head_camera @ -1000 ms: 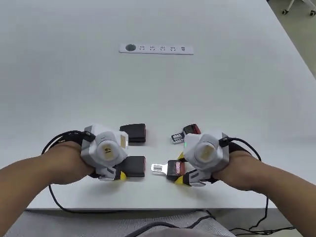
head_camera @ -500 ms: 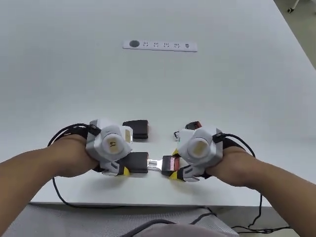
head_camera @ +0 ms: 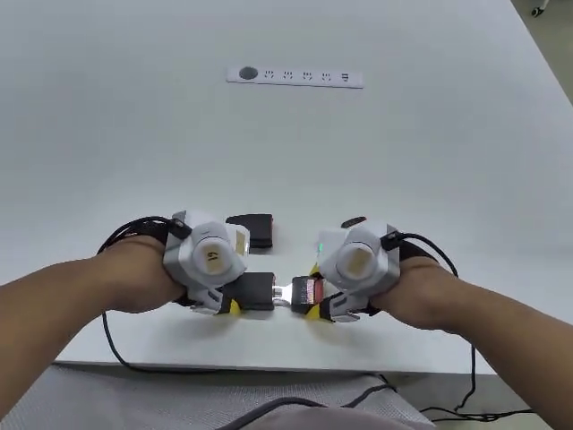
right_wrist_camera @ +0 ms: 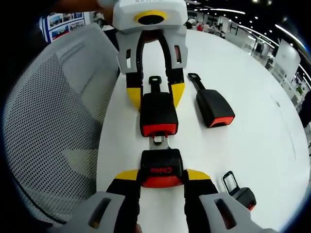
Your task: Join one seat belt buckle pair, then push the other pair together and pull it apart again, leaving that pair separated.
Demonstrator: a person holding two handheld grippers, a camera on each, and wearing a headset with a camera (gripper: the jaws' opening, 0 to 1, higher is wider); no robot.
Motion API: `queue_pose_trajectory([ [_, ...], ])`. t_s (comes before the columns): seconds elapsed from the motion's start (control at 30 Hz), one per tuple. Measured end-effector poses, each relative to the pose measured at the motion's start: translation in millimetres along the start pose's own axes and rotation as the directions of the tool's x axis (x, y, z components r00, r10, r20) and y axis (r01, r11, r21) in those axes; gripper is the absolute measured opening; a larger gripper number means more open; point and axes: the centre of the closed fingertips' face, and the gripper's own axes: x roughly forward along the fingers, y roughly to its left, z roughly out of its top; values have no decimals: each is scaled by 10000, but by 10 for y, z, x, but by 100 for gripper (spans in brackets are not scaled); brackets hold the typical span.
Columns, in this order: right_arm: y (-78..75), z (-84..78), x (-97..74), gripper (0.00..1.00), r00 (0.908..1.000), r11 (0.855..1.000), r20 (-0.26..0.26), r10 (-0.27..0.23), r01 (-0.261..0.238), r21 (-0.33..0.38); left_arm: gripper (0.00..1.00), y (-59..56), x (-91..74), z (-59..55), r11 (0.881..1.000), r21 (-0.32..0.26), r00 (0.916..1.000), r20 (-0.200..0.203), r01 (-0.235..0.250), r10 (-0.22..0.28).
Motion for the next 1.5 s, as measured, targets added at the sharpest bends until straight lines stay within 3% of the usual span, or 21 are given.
queue_pose_trajectory([
  [0.2, 0, 78, 57, 31, 9998, 10000, -168, -48, 47, -84, 32, 0, -2, -13, 9999, -116, 10000, 24, -49, 49],
  [0.47, 48, 218, 84, 30, 9999, 9995, -9, -146, 146, -282, 32, -13, -16, 9, 9995, 267, 9999, -65, 137, -136],
  [0.93, 68, 196, 48, 31, 9997, 9996, 31, -261, 261, -88, 32, 29, 18, -41, 9998, 191, 9999, 27, 107, -107],
  [1.1, 92, 174, 36, 31, 9997, 9991, -117, -224, 220, -351, 32, 13, -10, -37, 9993, 308, 9994, 282, 200, -208],
  [1.5, 80, 122, 31, 31, 9994, 9991, -229, -248, 240, -348, 32, -3, -10, -7, 9998, 119, 9999, 50, 146, -147],
])
